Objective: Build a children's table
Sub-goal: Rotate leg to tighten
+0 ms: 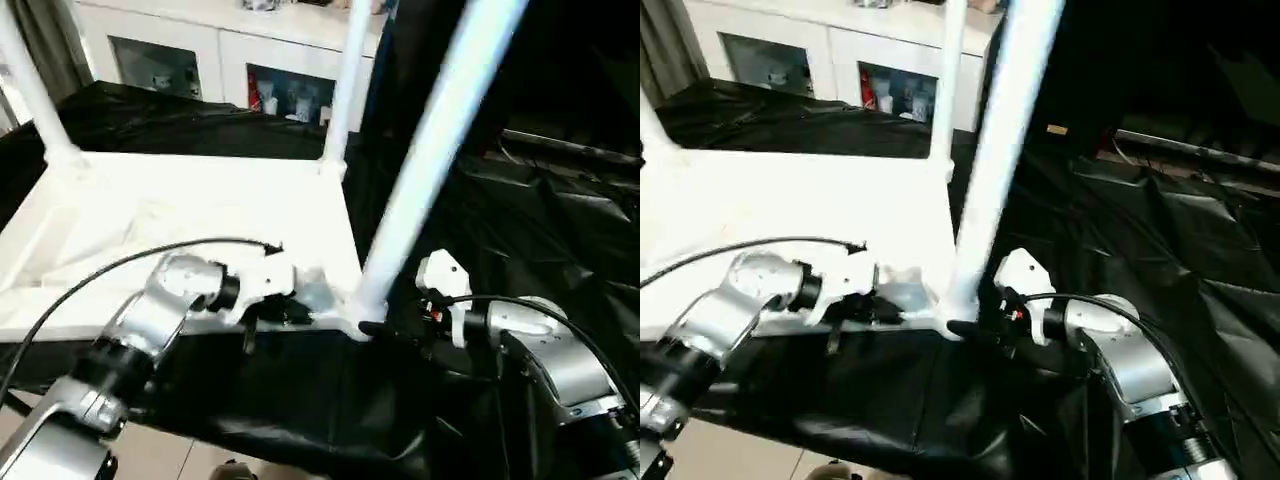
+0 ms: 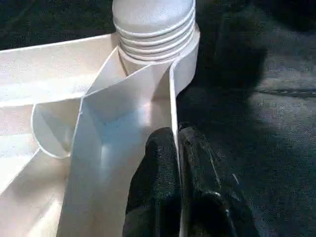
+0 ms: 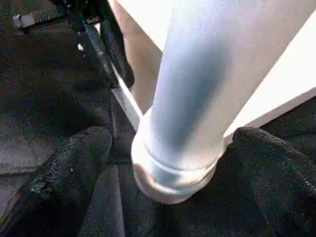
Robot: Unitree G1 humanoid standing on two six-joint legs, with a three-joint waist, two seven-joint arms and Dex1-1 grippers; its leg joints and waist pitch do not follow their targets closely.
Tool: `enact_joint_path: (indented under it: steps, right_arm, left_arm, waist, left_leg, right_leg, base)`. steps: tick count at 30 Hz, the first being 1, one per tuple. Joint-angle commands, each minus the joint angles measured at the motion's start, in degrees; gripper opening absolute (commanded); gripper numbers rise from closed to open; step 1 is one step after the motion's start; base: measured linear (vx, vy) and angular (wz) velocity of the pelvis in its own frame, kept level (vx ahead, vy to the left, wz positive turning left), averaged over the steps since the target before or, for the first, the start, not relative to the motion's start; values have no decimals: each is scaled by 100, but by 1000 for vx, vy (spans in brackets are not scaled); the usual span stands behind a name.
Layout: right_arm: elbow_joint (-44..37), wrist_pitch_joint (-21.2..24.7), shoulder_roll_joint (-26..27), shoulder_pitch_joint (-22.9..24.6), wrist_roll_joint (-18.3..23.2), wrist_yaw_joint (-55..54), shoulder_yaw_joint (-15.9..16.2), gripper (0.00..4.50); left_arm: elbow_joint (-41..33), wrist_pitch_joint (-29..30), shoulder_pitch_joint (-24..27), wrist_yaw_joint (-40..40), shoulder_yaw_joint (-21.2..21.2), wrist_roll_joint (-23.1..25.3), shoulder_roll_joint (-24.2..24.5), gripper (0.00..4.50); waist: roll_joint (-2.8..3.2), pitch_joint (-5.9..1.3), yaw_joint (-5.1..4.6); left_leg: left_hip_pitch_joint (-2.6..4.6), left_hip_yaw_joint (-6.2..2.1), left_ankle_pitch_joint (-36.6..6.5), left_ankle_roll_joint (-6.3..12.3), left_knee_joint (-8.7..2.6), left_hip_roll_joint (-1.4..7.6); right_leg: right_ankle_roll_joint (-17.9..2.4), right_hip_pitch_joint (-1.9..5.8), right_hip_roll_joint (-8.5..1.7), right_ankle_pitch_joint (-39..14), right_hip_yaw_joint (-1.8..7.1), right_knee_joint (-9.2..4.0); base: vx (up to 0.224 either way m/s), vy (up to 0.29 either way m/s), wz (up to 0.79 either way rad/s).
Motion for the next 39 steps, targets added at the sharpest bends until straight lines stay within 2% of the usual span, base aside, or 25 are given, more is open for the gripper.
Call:
enact_joint_path:
  steps: [1,3,7,15,19,21,25,27,29,32,35,37,38,39]
  right_arm:
    - [-21,-73,-48,-14,-51,-2,-20,450]
    - [-30,-61,-23,-12,-39,-24,-13,450]
    - [-62,-40,-4,-7,-10,-49,3,450]
    - [-125,-1,15,29,17,-40,3,450]
    - [-107,-2,23,23,23,-44,7,450]
    - [-83,-6,47,8,15,-55,16,450]
    - [17,-34,129,-70,-1,-110,22,450]
    - [119,-65,178,-147,-30,-132,47,450]
    - [152,-78,188,-170,-40,-137,53,450]
    - [284,-142,218,-260,-76,-136,64,450]
    - [319,-150,228,-290,-87,-120,61,450]
    - [341,-155,235,-311,-99,-106,64,450]
    - [364,-165,242,-327,-107,-97,69,450]
    - [373,-167,243,-332,-109,-94,70,450]
  left_arm:
    - [-46,114,-91,5,-22,87,31,67]
    - [-67,285,-82,40,-46,164,58,87]
    - [90,268,-132,-14,-29,133,11,87]
    - [301,286,-244,-139,69,-32,-110,87]
    - [362,319,-248,-225,171,-213,-219,87]
    - [494,313,-273,-282,174,-230,-261,60]
    - [686,313,-293,-322,194,-256,-311,43]
    - [796,217,-283,-327,119,-137,-257,12]
    - [825,178,-279,-321,86,-76,-231,3]
    - [911,113,-271,-302,-45,137,-102,3]
    - [950,29,-284,-223,-55,213,-85,3]
    - [1000,-57,-296,-130,-36,257,-92,3]
    - [1050,-36,-307,-107,15,215,-129,46]
    - [1067,-30,-312,-105,37,190,-148,46]
  waist:
    - [57,-361,-31]
    - [82,-371,-35]
    - [81,-383,-37]
    - [98,-363,-38]
    - [98,-368,-32]
    - [95,-371,-35]
    - [101,-371,-48]
    - [103,-365,-53]
    - [90,-354,-54]
    - [89,-348,-50]
    - [61,-328,-58]
    - [66,-327,-55]
    - [65,-326,-51]
    - [64,-322,-54]
  left_leg:
    - [73,21,-1262,-115,-471,119]
    - [74,18,-1175,-113,-469,123]
    - [71,24,-1051,-88,-459,116]
    - [90,20,-1334,-135,-481,124]
    - [80,23,-1262,-120,-476,122]
    - [76,21,-1226,-111,-475,122]
    - [81,22,-1253,-104,-478,120]
    - [83,19,-1319,-114,-488,122]
    - [82,19,-1362,-121,-495,124]
    - [90,17,-1452,-143,-503,125]
    - [90,18,-1507,-146,-513,121]
    - [95,16,-1520,-144,-519,123]
    - [98,14,-1536,-147,-521,128]
    - [98,11,-1555,-149,-529,128]
  right_leg:
    - [-1024,203,-409,-1062,226,-494]
    - [-1059,200,-403,-905,225,-478]
    - [-1145,207,-388,-598,218,-455]
    - [-1139,195,-404,-899,226,-496]
    - [-1182,201,-404,-794,225,-484]
    - [-1170,206,-401,-752,225,-481]
    - [-1180,201,-397,-725,222,-485]
    - [-1167,199,-401,-847,224,-495]
    - [-1137,195,-404,-957,228,-509]
    - [-1078,186,-420,-1225,234,-534]
    - [-978,183,-422,-1486,240,-562]
    - [-938,173,-426,-1619,244,-579]
    - [-923,168,-429,-1678,246,-583]
    - [-906,164,-429,-1747,243,-590]
  base:
    - [0,0,0]
    - [0,0,0]
    - [0,0,0]
    - [0,0,0]
    - [0,0,0]
    - [0,0,0]
    - [0,0,0]
    - [0,0,0]
    - [0,0,0]
    - [0,0,0]
    - [0,0,0]
    - [0,0,0]
    - [0,0,0]
    - [0,0,0]
